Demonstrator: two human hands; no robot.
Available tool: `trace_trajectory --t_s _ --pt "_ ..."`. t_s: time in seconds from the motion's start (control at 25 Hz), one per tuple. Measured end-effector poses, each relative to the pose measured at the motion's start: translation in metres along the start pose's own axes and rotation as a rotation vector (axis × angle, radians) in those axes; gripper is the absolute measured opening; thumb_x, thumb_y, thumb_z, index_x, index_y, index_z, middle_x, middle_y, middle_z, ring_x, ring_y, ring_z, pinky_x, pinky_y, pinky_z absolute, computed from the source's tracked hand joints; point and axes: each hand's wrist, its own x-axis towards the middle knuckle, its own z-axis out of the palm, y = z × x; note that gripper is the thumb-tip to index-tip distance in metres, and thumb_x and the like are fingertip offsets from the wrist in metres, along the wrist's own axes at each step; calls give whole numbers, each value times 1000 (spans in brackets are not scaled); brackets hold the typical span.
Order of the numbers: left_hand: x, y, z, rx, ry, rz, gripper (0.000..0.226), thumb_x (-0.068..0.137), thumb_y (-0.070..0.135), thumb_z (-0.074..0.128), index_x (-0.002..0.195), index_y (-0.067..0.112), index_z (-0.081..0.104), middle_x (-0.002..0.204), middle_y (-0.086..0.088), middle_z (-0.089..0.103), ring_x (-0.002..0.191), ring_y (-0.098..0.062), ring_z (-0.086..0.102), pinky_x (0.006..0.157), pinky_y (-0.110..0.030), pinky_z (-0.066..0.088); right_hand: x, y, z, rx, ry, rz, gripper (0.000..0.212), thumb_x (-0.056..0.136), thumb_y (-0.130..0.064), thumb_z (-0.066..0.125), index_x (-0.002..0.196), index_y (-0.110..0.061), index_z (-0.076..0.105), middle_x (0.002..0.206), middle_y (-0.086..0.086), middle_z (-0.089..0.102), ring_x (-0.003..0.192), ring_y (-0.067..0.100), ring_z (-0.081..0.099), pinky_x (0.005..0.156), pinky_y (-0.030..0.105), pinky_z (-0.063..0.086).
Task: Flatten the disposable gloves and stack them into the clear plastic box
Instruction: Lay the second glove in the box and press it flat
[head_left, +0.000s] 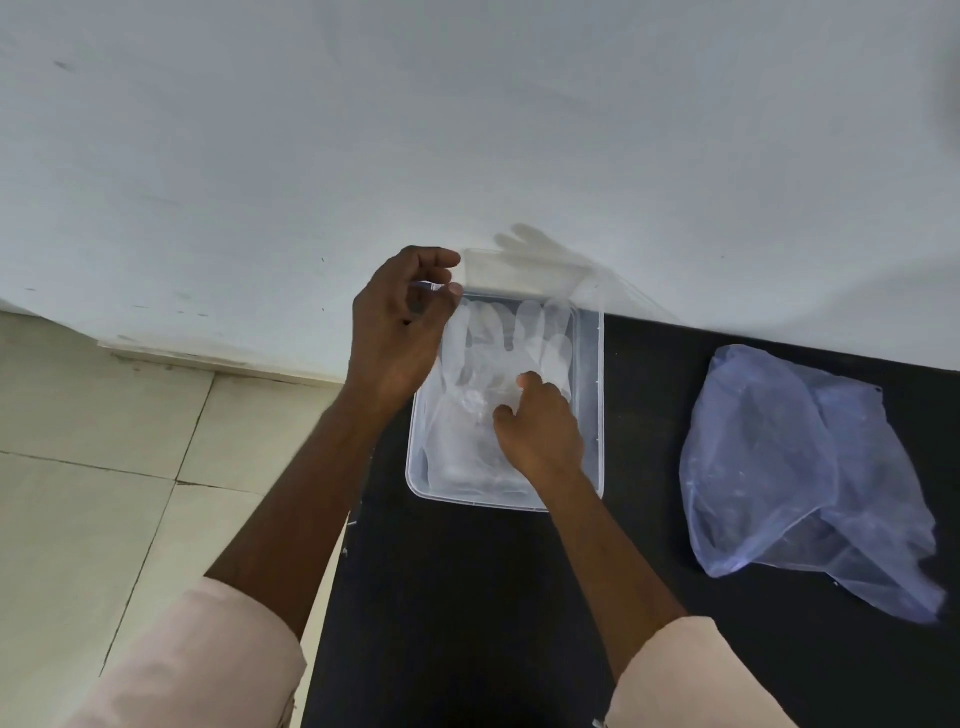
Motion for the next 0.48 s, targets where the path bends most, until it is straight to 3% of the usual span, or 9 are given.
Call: trace_trajectory --t_s 0.08,0.16,0.28,0.4,0.48 --pt "-1 8 9 -15 -46 36 18 91 14 63 107 21 64 100 3 67 80 5 60 70 -8 46 -4 0 -1 -74 1 -5 41 93 -28 48 131 -13 41 128 8 51 99 23 56 71 33 40" --pt "-3 12 18 -30 -102 34 18 91 13 63 107 19 65 101 1 68 83 1 62 71 -9 46 -4 1 -3 -117 -7 13 50 93 -30 48 138 -12 33 141 8 43 113 27 56 82 40 47" --pt "-4 13 23 -86 -152 -26 17 91 14 63 107 19 67 98 6 67 83 -2 61 74 -15 47 0 2 -7 -76 -14 55 58 93 -29 50 143 -11 27 149 9 38 124 32 52 95 46 47" --pt "0 13 18 -150 -123 -80 17 93 15 60 108 19 67 96 7 68 84 -7 62 78 -31 52 1 -5 1 -113 65 -196 59 92 -28 52 145 -14 29 149 9 39 127 32 48 99 47 43" --pt "3 12 11 -161 -77 -107 16 94 19 59 107 22 67 98 7 69 85 -15 64 79 -39 54 7 -8 12 -319 34 -358 60 95 -36 47 148 -19 24 158 8 26 140 35 30 108 54 31"
